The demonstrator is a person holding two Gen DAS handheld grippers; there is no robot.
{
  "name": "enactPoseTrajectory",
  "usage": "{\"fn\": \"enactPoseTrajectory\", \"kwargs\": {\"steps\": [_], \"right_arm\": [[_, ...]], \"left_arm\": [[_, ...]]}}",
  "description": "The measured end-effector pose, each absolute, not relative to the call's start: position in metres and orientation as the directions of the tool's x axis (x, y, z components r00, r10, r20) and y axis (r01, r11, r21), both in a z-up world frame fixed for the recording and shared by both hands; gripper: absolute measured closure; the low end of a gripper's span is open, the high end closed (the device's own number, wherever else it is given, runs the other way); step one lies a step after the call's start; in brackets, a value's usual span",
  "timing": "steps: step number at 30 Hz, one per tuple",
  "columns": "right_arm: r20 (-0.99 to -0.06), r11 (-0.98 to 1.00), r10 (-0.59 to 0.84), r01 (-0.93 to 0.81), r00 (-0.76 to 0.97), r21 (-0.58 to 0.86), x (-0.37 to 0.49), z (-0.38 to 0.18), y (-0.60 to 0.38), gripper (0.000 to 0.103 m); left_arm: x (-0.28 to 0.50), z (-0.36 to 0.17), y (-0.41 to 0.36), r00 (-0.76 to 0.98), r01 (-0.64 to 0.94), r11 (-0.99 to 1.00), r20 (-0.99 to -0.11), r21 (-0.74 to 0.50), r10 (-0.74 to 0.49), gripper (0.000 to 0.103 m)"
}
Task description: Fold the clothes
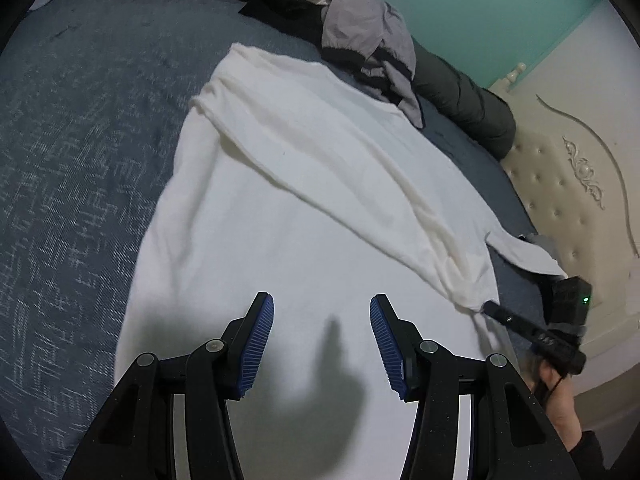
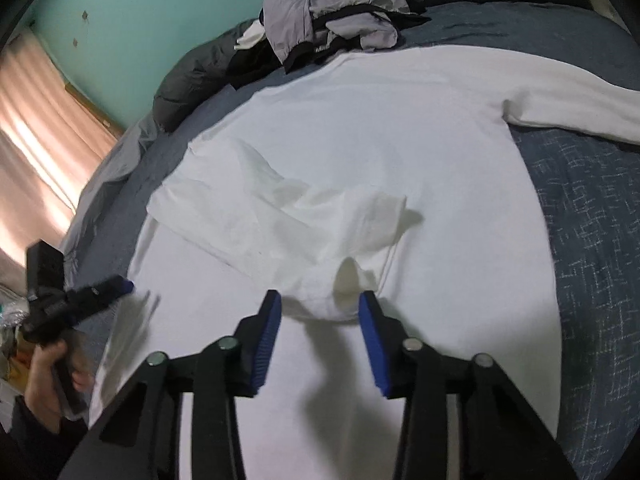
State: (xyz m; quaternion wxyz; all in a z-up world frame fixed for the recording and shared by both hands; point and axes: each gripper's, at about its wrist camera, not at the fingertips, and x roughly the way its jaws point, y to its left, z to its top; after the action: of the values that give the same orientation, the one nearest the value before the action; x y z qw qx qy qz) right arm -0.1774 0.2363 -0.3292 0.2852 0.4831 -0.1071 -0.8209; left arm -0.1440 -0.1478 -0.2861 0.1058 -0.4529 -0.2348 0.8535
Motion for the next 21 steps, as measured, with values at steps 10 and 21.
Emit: {"fn": "enactPoseTrajectory", "kwargs": {"steps": [10, 21], "right_arm": [[-0.753, -0.814, -0.552, 0.425, -0.358, 0.395, -0.159, -0.301, 0.229, 0.1], [-0.8, -0.825, -0.54, 0.352, -0.261, 0.442, -0.138, -0.316, 0.233, 0.099]], "left_arm": [[-0.14, -0.281, -0.158, -0.584, 0.028, -0.851, -0.7, -0.525, 0.413, 0.048], [-0.131, -0.275, -0.171, -0.602, 0.033, -0.827, -0.671, -0.562, 0.433, 0.048]]}}
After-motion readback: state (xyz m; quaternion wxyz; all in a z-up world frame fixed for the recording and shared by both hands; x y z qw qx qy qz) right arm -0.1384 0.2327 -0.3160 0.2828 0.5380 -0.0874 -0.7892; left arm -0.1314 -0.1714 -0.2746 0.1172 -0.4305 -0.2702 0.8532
